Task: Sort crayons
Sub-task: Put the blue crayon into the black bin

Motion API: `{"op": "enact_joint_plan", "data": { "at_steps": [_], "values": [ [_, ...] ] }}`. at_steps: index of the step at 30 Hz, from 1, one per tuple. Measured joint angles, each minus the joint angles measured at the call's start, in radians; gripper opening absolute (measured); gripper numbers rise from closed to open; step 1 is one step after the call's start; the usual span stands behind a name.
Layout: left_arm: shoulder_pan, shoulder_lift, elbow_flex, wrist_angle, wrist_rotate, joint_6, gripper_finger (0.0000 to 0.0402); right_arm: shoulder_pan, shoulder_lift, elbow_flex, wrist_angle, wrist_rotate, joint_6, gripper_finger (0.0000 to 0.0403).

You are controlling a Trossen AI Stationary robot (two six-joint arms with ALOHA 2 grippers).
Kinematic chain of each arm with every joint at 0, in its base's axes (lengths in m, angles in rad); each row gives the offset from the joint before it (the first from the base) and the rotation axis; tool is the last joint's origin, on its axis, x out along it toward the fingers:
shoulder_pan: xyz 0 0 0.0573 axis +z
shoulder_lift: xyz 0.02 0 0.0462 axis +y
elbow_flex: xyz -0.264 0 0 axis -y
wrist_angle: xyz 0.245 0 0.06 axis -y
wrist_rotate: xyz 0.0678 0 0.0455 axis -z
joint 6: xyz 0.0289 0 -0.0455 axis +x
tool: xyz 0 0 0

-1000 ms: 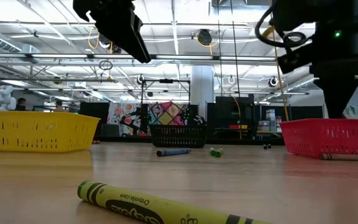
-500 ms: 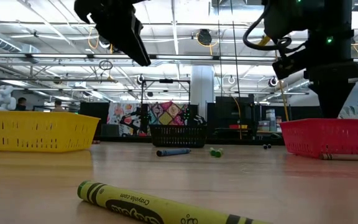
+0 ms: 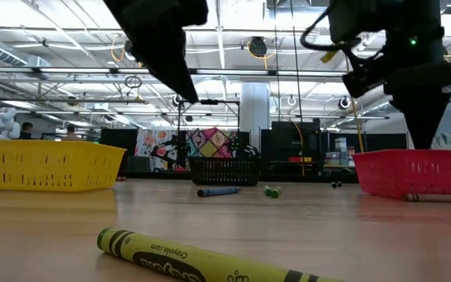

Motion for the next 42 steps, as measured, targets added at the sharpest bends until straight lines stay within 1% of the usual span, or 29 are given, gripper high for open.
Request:
{"op": "enact_joint_plan", "data": {
  "at_steps": [3,6,10,13,17,21,23,27,28,33,35,38,42],
  "values": [
    [0.009,0.03,0.0,0.032,0.002,-0.039,0.0107,0.0,0.0,0.039,-0.001,0.001,0.004,0.0119],
    [0.027,0.061,0.0,0.03,0.029,-0.077,0.0107,0.0,0.0,0.084,-0.002,0.002,-0.006,0.0119],
    [0.065,0.108,0.0,0.06,0.096,-0.197,0.0107,0.0,0.0,0.138,-0.003,0.027,-0.006,0.0119],
    [0.081,0.146,0.0,0.082,0.141,-0.254,0.0107,0.0,0.0,0.17,-0.003,0.053,-0.01,0.0118],
    [0.091,0.181,0.0,0.116,0.149,-0.334,0.0107,0.0,0.0,0.204,-0.002,0.082,-0.018,0.0118],
    [0.099,0.214,0.0,0.145,0.149,-0.403,0.0107,0.0,0.0,0.218,-0.002,0.083,-0.018,0.0118],
    [0.099,0.231,0.0,0.186,0.155,-0.405,0.0107,0.0,0.0,0.219,-0.002,0.083,-0.016,0.0118],
    [0.098,0.265,0.001,0.249,0.202,-0.429,0.0107,0.0,0.0,0.219,-0.001,0.083,-0.01,0.0118],
    [0.097,0.268,0.0,0.241,0.204,-0.429,0.0107,0.0,0.0,0.219,0.0,0.083,-0.009,0.0118],
    [0.098,0.291,-0.002,0.24,0.201,-0.43,0.0107,0.0,0.0,0.219,0.001,0.083,-0.007,0.0118],
    [0.098,0.307,0.001,0.275,0.197,-0.43,0.0107,0.0,0.0,0.219,0.002,0.083,-0.007,0.0118],
    [0.098,0.326,-0.001,0.26,0.185,-0.43,0.0107,0.0,0.0,0.219,0.003,0.083,-0.007,0.0118],
    [0.098,0.358,-0.001,0.292,0.174,-0.43,0.0107,0.0,0.0,0.218,0.006,0.083,-0.007,0.0118]
  ]
}}
